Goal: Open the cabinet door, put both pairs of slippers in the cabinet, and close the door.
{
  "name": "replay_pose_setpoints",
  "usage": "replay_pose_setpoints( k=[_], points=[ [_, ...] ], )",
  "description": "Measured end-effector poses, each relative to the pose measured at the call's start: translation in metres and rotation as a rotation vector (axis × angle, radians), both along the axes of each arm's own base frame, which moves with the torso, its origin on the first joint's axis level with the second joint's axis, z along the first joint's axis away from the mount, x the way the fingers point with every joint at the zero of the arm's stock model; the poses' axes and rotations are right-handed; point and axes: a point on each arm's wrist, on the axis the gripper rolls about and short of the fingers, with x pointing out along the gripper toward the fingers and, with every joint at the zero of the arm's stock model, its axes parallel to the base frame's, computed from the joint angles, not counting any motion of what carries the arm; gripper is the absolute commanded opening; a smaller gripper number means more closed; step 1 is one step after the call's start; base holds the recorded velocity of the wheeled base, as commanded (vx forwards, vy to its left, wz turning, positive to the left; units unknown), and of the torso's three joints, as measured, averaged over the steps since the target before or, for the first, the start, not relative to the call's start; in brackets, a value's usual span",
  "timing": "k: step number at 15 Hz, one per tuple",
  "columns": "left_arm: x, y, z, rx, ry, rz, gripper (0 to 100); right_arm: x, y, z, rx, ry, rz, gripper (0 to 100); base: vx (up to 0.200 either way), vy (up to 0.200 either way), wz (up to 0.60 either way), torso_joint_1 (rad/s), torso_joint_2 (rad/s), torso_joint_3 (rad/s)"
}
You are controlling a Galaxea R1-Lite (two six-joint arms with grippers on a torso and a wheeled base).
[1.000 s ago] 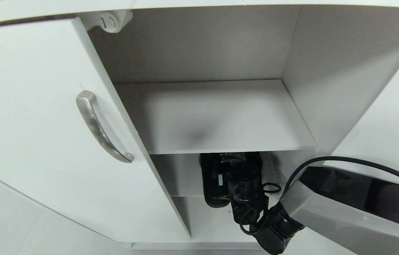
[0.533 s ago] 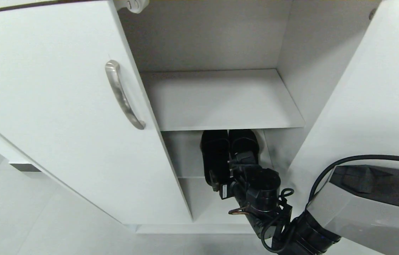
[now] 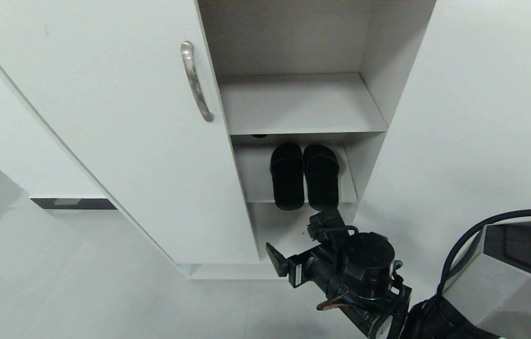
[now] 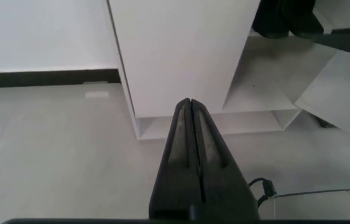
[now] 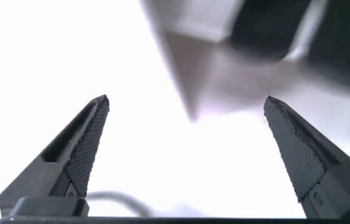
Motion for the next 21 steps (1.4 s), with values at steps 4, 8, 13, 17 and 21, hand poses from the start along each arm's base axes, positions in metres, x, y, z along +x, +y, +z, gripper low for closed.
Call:
replay_pose_setpoints(
  k=[4, 8, 13, 17, 21],
  points=[
    [0.0, 0.0, 0.0, 0.001, -0.001, -0.001, 0, -0.014, -0.008, 0.005, -0.003, 0.02, 0.109, 100, 0.0, 0.0, 0.0, 0.0, 0.0, 0.0],
    [0.0, 0.0, 0.0, 0.001, 0.0, -0.001, 0, -0.018, -0.01, 0.004, -0.012, 0.026, 0.121, 100, 0.0, 0.0, 0.0, 0.0, 0.0, 0.0],
    [0.0, 0.0, 0.0, 0.001, -0.001, -0.001, 0, -0.024, -0.008, 0.002, -0.02, 0.031, 0.138, 100, 0.0, 0.0, 0.0, 0.002, 0.0, 0.175],
    [0.0, 0.0, 0.0, 0.001, -0.001, -0.001, 0, -0.027, -0.009, 0.0, -0.026, 0.035, 0.146, 100, 0.0, 0.0, 0.0, -0.002, 0.01, 0.201],
    [0.0, 0.0, 0.0, 0.001, -0.001, -0.001, 0, -0.03, -0.005, -0.011, -0.041, 0.048, 0.163, 100, 0.0, 0.0, 0.0, 0.0, 0.0, 0.201]
  ],
)
